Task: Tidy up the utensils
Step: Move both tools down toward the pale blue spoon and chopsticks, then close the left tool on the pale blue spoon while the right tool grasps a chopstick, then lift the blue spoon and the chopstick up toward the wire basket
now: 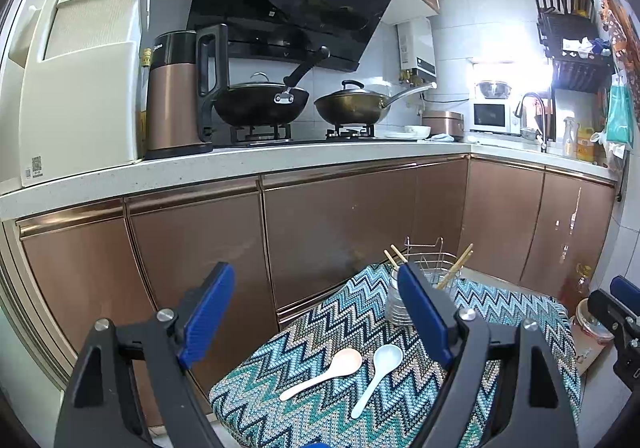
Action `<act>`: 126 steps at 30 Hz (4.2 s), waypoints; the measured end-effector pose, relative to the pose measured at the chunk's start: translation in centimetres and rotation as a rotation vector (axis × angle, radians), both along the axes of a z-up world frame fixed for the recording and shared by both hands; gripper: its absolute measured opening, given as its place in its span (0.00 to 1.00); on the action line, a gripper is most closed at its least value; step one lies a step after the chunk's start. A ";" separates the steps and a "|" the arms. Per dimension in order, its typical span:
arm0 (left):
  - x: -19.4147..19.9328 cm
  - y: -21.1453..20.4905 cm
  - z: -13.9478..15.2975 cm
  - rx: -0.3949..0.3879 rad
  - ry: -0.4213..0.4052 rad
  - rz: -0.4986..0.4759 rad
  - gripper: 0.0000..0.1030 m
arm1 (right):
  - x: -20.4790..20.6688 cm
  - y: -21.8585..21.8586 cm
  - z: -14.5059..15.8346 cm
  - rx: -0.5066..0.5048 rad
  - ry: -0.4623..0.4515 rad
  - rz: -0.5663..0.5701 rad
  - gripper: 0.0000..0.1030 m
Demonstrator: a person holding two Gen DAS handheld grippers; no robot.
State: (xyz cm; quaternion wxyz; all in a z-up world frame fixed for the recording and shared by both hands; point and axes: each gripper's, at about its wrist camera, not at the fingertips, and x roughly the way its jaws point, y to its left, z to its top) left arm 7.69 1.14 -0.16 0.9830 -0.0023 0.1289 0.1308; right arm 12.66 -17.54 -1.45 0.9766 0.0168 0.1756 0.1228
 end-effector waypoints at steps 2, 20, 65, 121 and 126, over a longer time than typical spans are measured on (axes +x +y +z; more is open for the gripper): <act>0.2 -0.2 -0.2 0.011 0.003 -0.003 0.80 | 0.3 -0.1 -0.2 0.002 0.008 0.001 0.53; 4.6 1.4 -3.2 0.027 0.084 0.002 0.80 | 4.6 -1.3 -3.6 0.008 0.135 -0.034 0.53; 26.2 1.6 -18.8 -0.033 0.730 -0.788 0.51 | 20.1 -4.8 -19.7 0.087 0.737 0.078 0.44; 16.8 2.6 -9.1 -0.200 0.553 -0.637 0.07 | 12.7 -2.1 -9.4 0.178 0.590 0.264 0.06; 15.1 2.9 -5.0 -0.204 0.442 -0.598 0.07 | 11.2 -1.9 -6.0 0.169 0.479 0.273 0.06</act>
